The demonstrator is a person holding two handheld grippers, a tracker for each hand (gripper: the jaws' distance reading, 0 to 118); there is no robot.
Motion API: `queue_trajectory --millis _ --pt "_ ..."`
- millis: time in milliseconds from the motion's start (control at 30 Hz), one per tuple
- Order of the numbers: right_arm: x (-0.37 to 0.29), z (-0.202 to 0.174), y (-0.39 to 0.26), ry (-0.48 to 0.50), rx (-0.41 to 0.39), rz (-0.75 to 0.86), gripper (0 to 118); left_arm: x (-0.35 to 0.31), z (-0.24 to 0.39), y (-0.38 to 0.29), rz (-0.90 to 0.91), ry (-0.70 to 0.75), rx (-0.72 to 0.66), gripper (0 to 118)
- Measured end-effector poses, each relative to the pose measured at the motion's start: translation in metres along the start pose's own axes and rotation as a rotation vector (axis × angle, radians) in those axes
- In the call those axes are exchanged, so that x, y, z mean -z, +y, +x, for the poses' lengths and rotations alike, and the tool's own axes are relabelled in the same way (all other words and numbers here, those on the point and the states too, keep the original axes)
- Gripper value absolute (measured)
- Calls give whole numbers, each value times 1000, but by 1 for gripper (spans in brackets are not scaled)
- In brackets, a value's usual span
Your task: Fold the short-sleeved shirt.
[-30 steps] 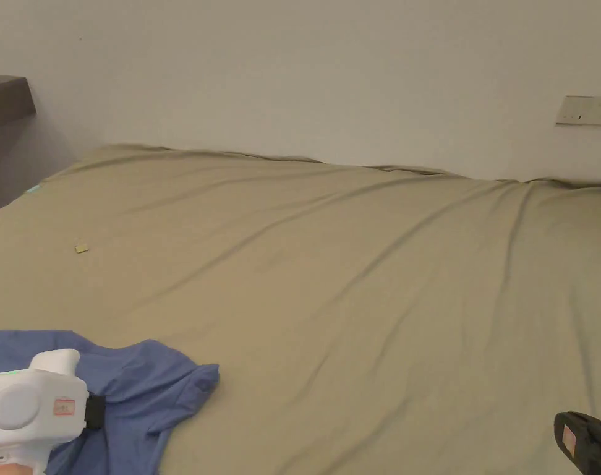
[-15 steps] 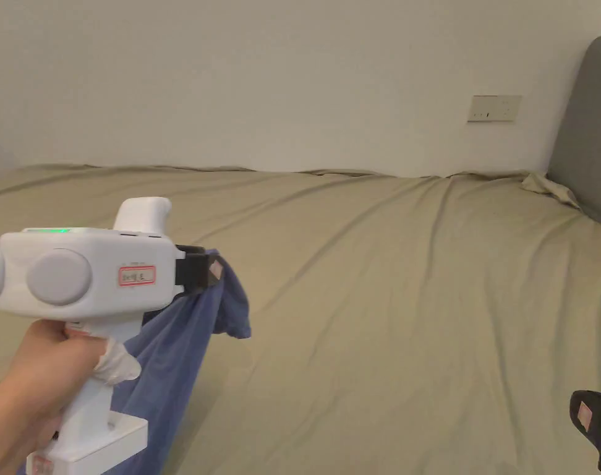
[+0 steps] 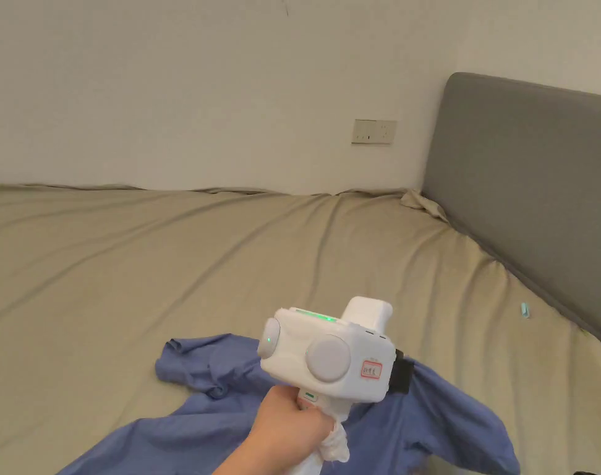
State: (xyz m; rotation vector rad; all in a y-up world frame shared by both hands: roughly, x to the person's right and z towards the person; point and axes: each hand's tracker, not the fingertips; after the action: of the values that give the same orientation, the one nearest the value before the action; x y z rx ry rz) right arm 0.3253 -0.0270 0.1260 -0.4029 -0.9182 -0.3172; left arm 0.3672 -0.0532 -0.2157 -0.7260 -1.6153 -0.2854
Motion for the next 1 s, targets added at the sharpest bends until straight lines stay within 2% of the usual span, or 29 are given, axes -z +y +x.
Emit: queue_trajectory --millis 67,133,167,300,367,433,467,500,567,700,767,867,900,933,967,1000 --pt "3 0 1 6 -9 -3 7 -3 -13 -15 3 -10 -136 100" --pt "8 -6 5 25 -48 -1 7 -33 -33 -24 57 16 -255 100" --pt "11 -12 9 43 -64 13 7 -57 -43 -28 93 87 -280 100" --pt "33 -38 25 142 -104 28 7 -176 -76 -62 273 380 -228 100" --pt "44 -52 31 179 -133 36 7 -234 -82 -89 324 502 -265 94" --pt "53 -67 35 208 -151 33 7 -284 -86 -122 363 587 -285 51" --pt "58 -73 36 231 -150 35 7 -308 -83 -141 377 669 -295 19" --pt "63 -79 36 255 -151 33 7 -325 -81 -159 376 756 -284 2" --pt "69 -89 35 263 -160 29 7 -351 -79 -190 370 885 -300 0" --pt "78 -103 32 289 -167 12 7 -380 -83 -229 318 853 -402 0" --pt "82 -108 31 295 -172 -2 7 -379 -90 -239 299 876 -410 0" --pt "84 -111 29 297 -182 -18 7 -362 -125 -243 179 760 -525 1" --pt "85 -110 29 297 -187 -22 7 -354 -136 -245 150 746 -566 29" --pt "85 -110 29 294 -191 -25 7 -346 -147 -247 130 735 -596 76" --pt "85 -110 29 291 -194 -31 7 -334 -159 -248 51 710 -635 110" --pt "86 -108 28 289 -196 -36 7 -326 -166 -253 52 682 -655 116"
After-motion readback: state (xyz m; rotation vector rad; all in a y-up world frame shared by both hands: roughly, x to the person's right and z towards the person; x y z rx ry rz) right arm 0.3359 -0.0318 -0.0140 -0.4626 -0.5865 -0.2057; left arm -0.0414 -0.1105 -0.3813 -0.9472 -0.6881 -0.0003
